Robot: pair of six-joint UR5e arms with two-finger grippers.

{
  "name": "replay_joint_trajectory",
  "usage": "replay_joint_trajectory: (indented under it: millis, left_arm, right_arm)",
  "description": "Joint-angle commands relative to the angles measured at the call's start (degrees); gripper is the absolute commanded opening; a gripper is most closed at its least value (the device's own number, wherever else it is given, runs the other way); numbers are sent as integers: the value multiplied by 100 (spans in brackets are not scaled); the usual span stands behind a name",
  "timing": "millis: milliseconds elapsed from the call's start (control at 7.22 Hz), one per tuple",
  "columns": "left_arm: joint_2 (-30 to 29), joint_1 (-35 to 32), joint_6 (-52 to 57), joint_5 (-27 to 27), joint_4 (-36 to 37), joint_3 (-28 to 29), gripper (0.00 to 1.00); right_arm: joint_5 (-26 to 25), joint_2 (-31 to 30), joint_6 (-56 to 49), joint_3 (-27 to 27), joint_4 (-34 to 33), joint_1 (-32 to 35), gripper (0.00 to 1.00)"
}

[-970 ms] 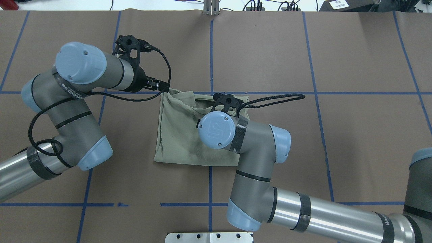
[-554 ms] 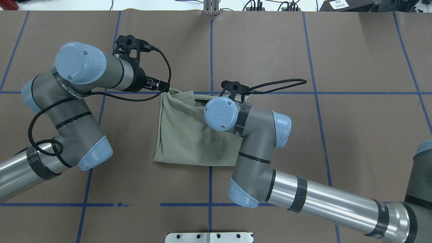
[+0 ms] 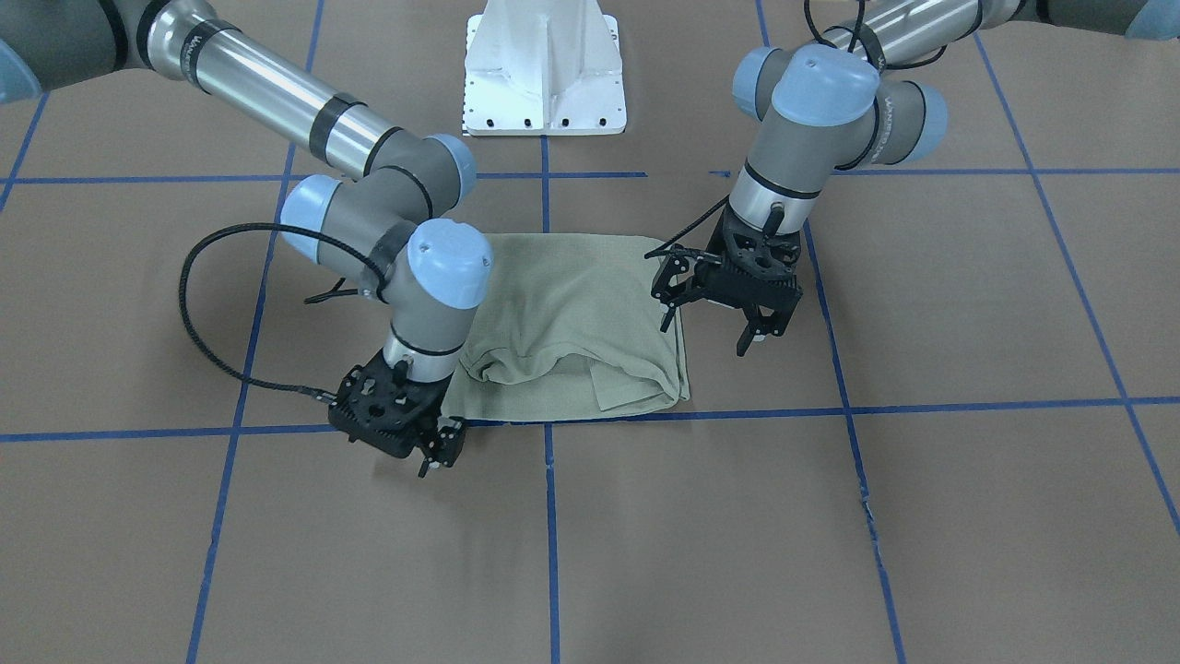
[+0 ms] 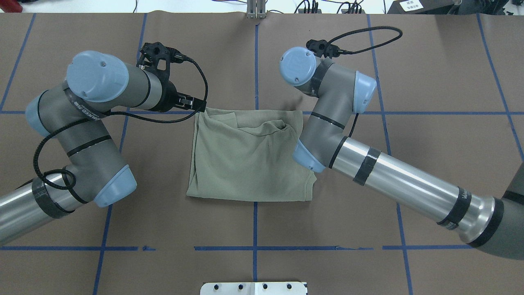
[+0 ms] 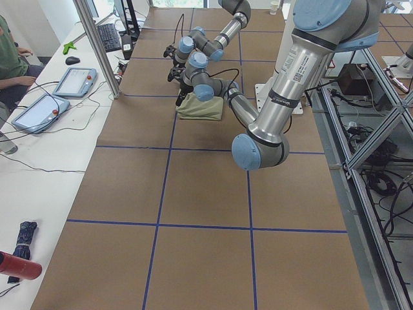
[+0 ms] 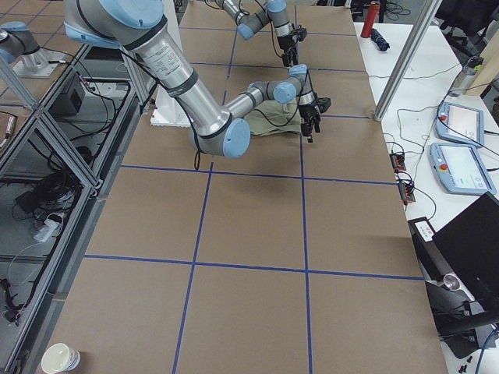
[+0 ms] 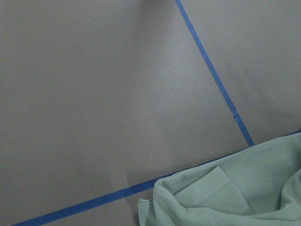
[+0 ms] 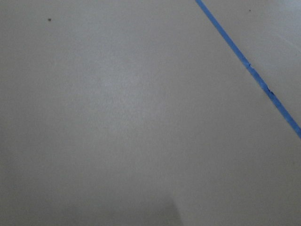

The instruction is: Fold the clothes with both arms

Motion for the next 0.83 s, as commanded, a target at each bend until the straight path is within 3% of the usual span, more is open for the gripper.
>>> replay_joint_trajectory:
  millis: [0, 277, 554, 693]
  left_arm:
    - [9, 0, 0, -1, 0, -1, 100]
    - [26, 0, 0, 8, 0, 0, 100]
    - [26, 0, 0, -1, 0, 8, 100]
    - [26, 0, 0, -1, 0, 8, 100]
  right_arm:
    - [612, 236, -29, 87, 128, 211, 100]
    - [641, 334, 664, 560, -327, -191, 94]
    - [545, 387, 1297, 615, -549, -578, 70]
    - [353, 361, 1334, 572, -549, -789, 70]
